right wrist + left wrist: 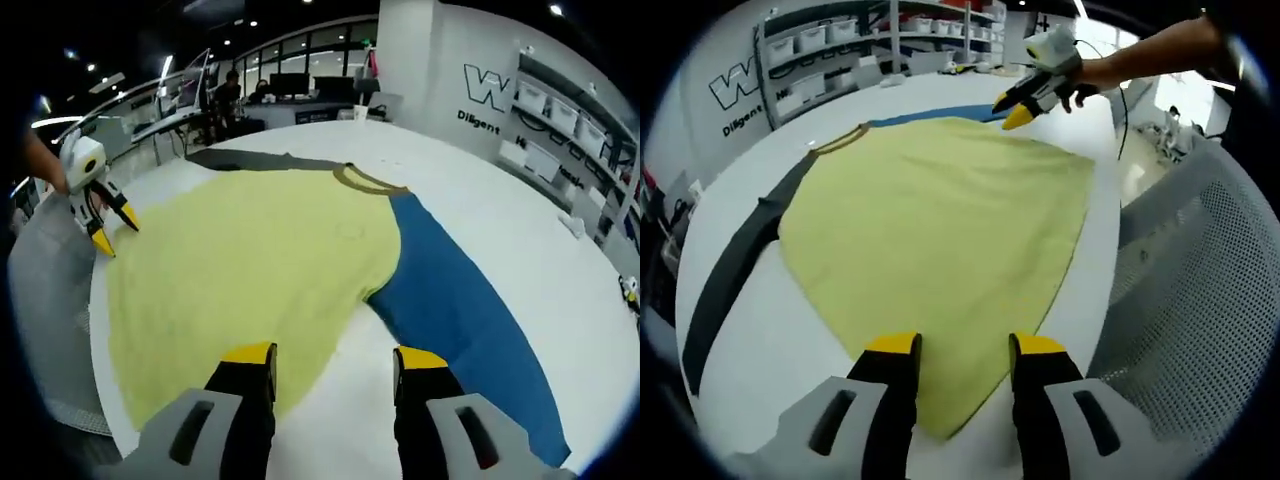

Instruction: Fold the garment on the visible template until the final outline fits inside the template.

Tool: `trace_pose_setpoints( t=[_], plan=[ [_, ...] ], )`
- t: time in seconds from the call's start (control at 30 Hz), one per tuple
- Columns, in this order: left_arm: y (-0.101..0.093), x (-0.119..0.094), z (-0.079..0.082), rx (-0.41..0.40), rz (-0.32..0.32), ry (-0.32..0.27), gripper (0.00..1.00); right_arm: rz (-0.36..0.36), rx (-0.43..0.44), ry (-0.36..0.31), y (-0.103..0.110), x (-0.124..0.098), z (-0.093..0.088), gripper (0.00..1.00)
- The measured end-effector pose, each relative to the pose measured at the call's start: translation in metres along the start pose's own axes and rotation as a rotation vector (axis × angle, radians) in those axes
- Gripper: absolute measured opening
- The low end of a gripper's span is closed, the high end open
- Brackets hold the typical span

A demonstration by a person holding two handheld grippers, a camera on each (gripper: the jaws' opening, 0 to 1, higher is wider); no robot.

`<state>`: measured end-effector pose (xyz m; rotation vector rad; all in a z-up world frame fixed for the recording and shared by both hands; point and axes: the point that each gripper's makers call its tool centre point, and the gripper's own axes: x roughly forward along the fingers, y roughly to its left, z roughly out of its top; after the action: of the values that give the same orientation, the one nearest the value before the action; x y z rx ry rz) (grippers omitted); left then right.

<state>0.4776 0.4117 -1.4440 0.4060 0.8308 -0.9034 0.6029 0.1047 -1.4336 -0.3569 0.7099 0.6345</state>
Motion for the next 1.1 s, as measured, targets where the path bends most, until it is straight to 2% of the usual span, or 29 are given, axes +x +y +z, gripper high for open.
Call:
trace_pose_setpoints(
  t=[0.03, 0.13, 0.2, 0.27, 0.3, 0.33, 0.4, 0.47, 0.53, 0.6, 0.67, 0.83, 0.97, 1.1],
  plan=[
    [0.002, -0.001, -0.001, -0.024, 0.006, 0.008, 0.38, 0.003, -0.004, -0.014, -0.002, 0.004, 0.004, 0.43],
    [0.002, -0.001, -0.001, -0.019, 0.009, 0.012, 0.38, 0.022, 0.024, -0.001, -0.003, 0.012, 0.004, 0.47],
    [0.003, -0.001, 0.0, -0.081, 0.01, 0.012, 0.37, 0.025, 0.039, 0.001, -0.007, 0.015, 0.003, 0.48],
    [0.003, -0.001, -0.001, -0.076, 0.014, 0.016, 0.37, 0.025, 0.104, 0.08, -0.008, 0.015, -0.014, 0.49],
    [0.004, -0.001, -0.001, -0.07, 0.017, 0.017, 0.37, 0.049, 0.027, -0.001, -0.008, 0.015, -0.003, 0.5],
    [0.003, -0.001, -0.001, -0.068, 0.016, 0.018, 0.37, 0.015, 0.115, 0.027, -0.014, 0.015, -0.01, 0.54],
    [0.004, -0.001, -0.002, -0.081, 0.016, 0.015, 0.36, 0.019, 0.09, 0.05, -0.019, 0.012, -0.015, 0.55],
    [0.005, -0.001, -0.001, -0.111, 0.014, 0.006, 0.36, 0.019, 0.101, 0.063, -0.024, 0.011, -0.017, 0.62],
    [0.007, -0.001, -0.001, -0.149, 0.013, -0.004, 0.35, 0.018, 0.101, 0.078, -0.03, 0.009, -0.021, 0.63],
    [0.011, -0.001, -0.001, -0.177, 0.032, -0.006, 0.31, 0.008, 0.117, 0.086, -0.036, 0.009, -0.024, 0.68],
    [0.01, -0.001, -0.001, -0.174, 0.035, -0.004, 0.3, 0.011, 0.108, 0.082, -0.037, 0.008, -0.024, 0.72],
    [0.005, 0.0, -0.001, -0.131, 0.028, -0.007, 0.35, 0.012, 0.108, 0.089, -0.036, 0.01, -0.022, 0.77],
    [0.002, -0.001, 0.001, -0.139, 0.014, -0.007, 0.4, 0.04, 0.1, 0.089, -0.018, 0.005, -0.02, 0.86],
    [0.007, 0.0, 0.008, -0.08, 0.041, -0.044, 0.53, 0.05, 0.093, 0.057, -0.006, -0.003, -0.014, 0.86]
  ],
)
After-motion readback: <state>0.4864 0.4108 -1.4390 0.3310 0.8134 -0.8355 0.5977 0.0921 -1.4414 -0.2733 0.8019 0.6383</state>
